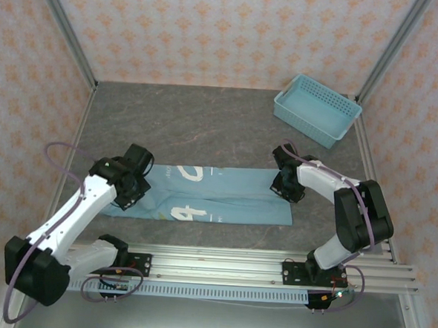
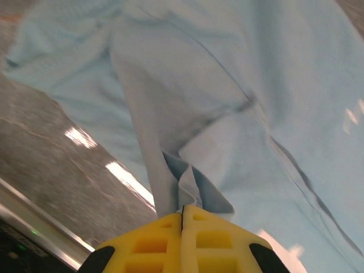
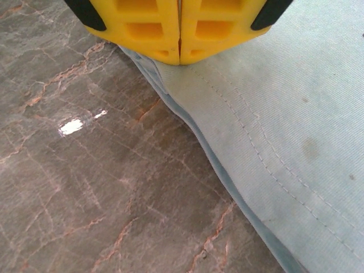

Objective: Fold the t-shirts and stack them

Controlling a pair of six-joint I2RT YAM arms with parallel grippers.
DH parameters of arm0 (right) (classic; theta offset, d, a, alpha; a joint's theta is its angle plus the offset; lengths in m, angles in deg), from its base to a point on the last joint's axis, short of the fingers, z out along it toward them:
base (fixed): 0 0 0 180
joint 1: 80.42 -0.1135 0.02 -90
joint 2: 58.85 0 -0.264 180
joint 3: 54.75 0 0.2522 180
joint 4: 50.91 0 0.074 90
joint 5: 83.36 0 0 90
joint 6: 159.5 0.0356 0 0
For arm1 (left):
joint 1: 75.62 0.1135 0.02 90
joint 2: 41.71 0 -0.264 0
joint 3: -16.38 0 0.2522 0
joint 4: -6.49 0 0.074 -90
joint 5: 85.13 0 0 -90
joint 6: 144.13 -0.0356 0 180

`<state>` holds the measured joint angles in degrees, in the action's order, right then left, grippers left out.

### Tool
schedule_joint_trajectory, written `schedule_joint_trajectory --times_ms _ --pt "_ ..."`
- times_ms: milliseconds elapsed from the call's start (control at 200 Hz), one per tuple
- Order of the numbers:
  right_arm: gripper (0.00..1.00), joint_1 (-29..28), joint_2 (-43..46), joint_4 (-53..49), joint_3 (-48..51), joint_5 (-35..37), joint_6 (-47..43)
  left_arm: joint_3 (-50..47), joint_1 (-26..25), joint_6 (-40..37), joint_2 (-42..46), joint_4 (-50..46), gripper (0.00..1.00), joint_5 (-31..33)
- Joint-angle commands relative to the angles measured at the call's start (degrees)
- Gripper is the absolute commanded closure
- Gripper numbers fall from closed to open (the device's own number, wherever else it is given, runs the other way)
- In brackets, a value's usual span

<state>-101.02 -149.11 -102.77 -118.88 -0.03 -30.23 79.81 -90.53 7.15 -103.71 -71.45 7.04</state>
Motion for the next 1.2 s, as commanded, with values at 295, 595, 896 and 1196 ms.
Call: schedule_joint_trajectory --times_ms 295,595,896,1196 --pt "0.92 -0.1 0.5 -1.3 1.0 1.3 -0.4 0.8 13.4 -8.2 -8.8 -0.9 1.00 9.8" --pt "0.92 -0.2 -2.5 -0.8 1.8 2.8 0.0 4.7 16.4 -11.0 -18.4 2.1 1.00 13.4" --pt "0.92 -0.1 -3.0 -0.3 2.1 2.7 0.3 7.4 17.4 -13.0 -28.3 6.2 1.00 17.2" --pt "0.92 -0.1 -0.7 -0.1 2.3 2.4 0.3 12.8 17.5 -14.1 -40.2 7.4 1.00 18.2"
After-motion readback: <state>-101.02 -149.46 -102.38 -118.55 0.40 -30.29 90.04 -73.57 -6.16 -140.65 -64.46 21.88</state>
